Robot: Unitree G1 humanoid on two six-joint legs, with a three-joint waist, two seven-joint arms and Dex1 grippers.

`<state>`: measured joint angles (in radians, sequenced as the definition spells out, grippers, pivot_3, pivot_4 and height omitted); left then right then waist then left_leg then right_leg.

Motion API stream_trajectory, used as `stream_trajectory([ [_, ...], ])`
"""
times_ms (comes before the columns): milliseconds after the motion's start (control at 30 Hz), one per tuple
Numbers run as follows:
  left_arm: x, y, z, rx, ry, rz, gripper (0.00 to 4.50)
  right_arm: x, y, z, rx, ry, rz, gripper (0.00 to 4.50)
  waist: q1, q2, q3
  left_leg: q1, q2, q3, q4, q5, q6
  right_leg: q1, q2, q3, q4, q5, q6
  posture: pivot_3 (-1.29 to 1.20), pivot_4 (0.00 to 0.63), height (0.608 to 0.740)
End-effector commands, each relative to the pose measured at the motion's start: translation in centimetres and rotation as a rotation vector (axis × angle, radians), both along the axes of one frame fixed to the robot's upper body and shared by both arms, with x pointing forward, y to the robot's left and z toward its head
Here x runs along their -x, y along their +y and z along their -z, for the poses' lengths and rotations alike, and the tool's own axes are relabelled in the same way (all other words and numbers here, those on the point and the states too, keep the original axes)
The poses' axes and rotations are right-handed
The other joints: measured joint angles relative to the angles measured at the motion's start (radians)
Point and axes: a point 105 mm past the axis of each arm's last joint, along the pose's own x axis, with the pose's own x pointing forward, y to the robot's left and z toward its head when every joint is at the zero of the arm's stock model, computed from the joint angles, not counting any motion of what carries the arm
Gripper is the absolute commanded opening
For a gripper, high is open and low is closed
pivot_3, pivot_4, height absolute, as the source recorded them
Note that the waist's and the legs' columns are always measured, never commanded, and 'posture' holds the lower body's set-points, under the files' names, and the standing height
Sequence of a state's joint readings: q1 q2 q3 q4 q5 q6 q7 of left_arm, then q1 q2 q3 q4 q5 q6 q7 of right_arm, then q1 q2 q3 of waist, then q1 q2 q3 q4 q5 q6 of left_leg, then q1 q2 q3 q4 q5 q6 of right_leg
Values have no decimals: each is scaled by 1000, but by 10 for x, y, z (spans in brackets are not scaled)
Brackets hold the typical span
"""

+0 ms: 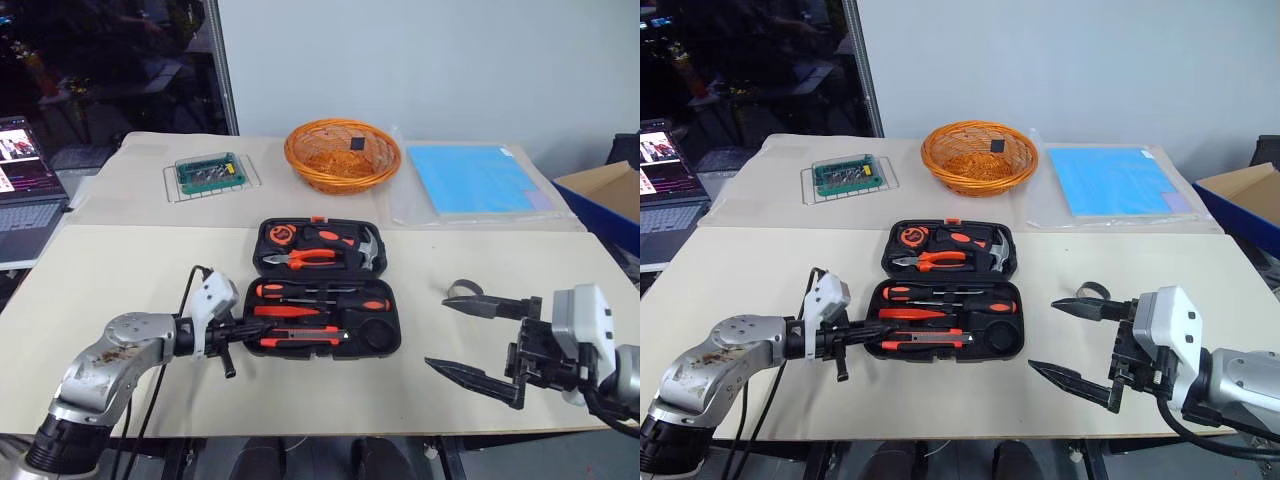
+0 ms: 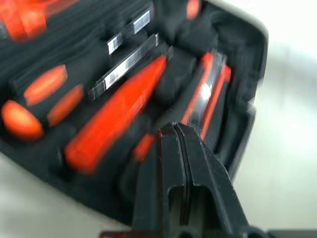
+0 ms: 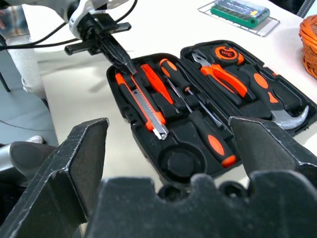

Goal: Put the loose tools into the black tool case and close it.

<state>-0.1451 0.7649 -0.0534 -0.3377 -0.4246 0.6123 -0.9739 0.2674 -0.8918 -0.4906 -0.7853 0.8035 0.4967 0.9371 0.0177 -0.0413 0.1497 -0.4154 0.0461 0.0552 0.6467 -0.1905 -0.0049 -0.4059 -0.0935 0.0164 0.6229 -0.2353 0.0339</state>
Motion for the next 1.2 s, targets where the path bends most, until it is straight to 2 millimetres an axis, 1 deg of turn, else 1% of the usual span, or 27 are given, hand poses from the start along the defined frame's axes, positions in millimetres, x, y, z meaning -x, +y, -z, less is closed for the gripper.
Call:
stream_trajectory([
  [33, 8, 4, 30, -121, 87, 10, 40, 3, 2, -6, 10, -40, -11, 4500, -1, 0, 0, 0, 0, 0, 0, 0, -1, 0, 0, 0, 0, 0, 0, 0, 150, 740],
  [233, 6, -12, 44, -164, 123, 59, 40, 5, 2, -5, 10, -32, -13, 4500, 0, 4, -2, 1, 0, 0, 0, 0, -1, 2, 1, -1, 0, 0, 0, 0, 150, 740],
  [367, 7, -11, 48, -191, 100, 82, 40, 5, 1, -4, 11, -26, -5, 4500, 1, 6, -4, 3, -1, 0, 0, 0, -1, 1, 0, 0, -1, 0, 0, 0, 150, 740],
  [433, 5, -10, 44, -179, 61, 87, 40, 5, -1, -3, 13, -21, 10, 4500, 1, 7, -4, 4, 0, 0, -1, 0, -1, 2, 0, 0, -3, 0, 0, 0, 150, 740],
  [533, -2, -20, 7, 31, -45, 65, 40, 0, -12, 0, 17, -30, 95, 4500, 0, 8, -5, 5, 0, 0, -2, -1, -1, 2, 0, -1, -5, 0, 0, 0, 150, 740],
  [567, -4, -20, -15, 120, -82, 56, 40, -4, -18, 4, 42, -29, 165, 4500, 1, 7, -4, 4, 0, 0, -2, -1, -1, 2, 0, 0, -5, 0, 1, 0, 150, 740],
  [600, -4, -20, -28, 173, -105, 54, 40, -6, -24, 6, 61, -28, 213, 4500, 1, 6, -3, 1, 0, 0, -2, 0, -1, 2, 0, -1, -5, 0, 1, 0, 150, 740],
  [633, 2, -20, -40, 192, -134, 108, 40, -8, -31, 9, 73, -11, 276, 4500, 1, 4, -2, -2, 0, 0, -2, 0, 0, 0, 0, -1, -4, 0, 1, 0, 150, 740],
  [667, 7, -21, -46, 197, -151, 150, 40, -9, -36, 11, 79, 2, 315, 4500, 0, 2, -1, -5, 0, -1, -2, 2, 3, -2, 1, -1, -4, 1, 1, 0, 150, 740],
  [700, 13, -22, -50, 213, -131, 193, 40, -9, -40, 12, 85, 4, 339, 4500, -2, 1, -1, -6, 1, -1, -2, 4, 7, -4, 2, -1, -4, 1, 1, 0, 150, 740],
  [767, 20, -26, -67, 273, -109, 255, 538, -9, -48, 14, 145, -23, 396, 4500, -3, 2, -1, -8, 1, -1, -2, 4, 7, -6, 2, -1, -4, 1, 0, 0, 150, 740],
  [800, 23, -29, -72, 276, -105, 287, 752, -10, -53, 16, 197, -29, 440, 4500, -1, 2, -1, -8, 0, 0, -2, 4, 7, -6, 2, -1, -4, 1, 0, 0, 150, 740],
  [867, 25, -41, -88, 282, -126, 347, 1493, -16, -68, 29, 313, 31, 501, 4500, -1, 2, -1, -9, -1, 0, -2, 4, 7, -6, 2, -1, -4, 0, 1, 0, 150, 740],
  [900, 26, -47, -92, 268, -137, 369, 1801, -18, -73, 35, 345, 83, 510, 4500, -3, 1, 0, -9, -2, 0, -2, 4, 7, -5, 2, -1, -5, 1, 1, 0, 150, 740],
  [933, 23, -51, -98, 267, -143, 377, 2132, -25, -77, 38, 349, 109, 536, 4500, -4, 1, 0, -9, -2, 0, -1, 4, 7, -5, 1, 0, -5, 1, 2, 0, 150, 740],
  [967, 20, -54, -100, 261, -146, 375, 2628, -32, -82, 39, 345, 130, 574, 4244, -5, -1, 1, -8, -3, 0, -1, 4, 7, -4, 2, 0, -6, 1, 2, 0, 150, 740],
  [1033, 16, -60, -103, 250, -148, 370, 3255, -43, -87, 40, 331, 156, 625, 3763, -10, -2, 1, -5, -2, 0, 0, 4, 7, 0, 3, 0, -8, 2, 2, 0, 150, 740],
  [1067, 18, -66, -104, 250, -147, 372, 3627, -44, -90, 41, 338, 161, 624, 3386, -12, -2, 1, -6, -2, 0, 0, 4, 7, 0, 3, 0, -9, 2, 2, 0, 150, 740],
  [1100, 14, -71, -106, 254, -144, 354, 3999, -50, -89, 41, 348, 150, 622, 3004, -10, -1, 1, -6, -2, 0, 0, 4, 7, 0, 3, 0, -8, 3, 2, 0, 150, 740],
  [1133, 15, -78, -108, 251, -149, 362, 4309, -54, -90, 42, 346, 162, 618, 2742, -9, -1, 1, -6, -3, -1, -1, 4, 7, 0, 3, 0, -8, 3, 2, 0, 150, 740],
  [1167, 17, -85, -109, 249, -153, 369, 4493, -56, -93, 44, 344, 173, 617, 2629, -8, -1, 2, -6, -3, -1, -1, 4, 8, 0, 4, 0, -8, 2, 2, 0, 150, 740],
  [1200, 15, -87, -111, 246, -149, 356, 4493, -62, -92, 46, 360, 169, 611, 2629, -8, -1, 2, -8, -3, -2, -1, 4, 8, -1, 4, 0, -9, 3, 2, 0, 150, 740],
])
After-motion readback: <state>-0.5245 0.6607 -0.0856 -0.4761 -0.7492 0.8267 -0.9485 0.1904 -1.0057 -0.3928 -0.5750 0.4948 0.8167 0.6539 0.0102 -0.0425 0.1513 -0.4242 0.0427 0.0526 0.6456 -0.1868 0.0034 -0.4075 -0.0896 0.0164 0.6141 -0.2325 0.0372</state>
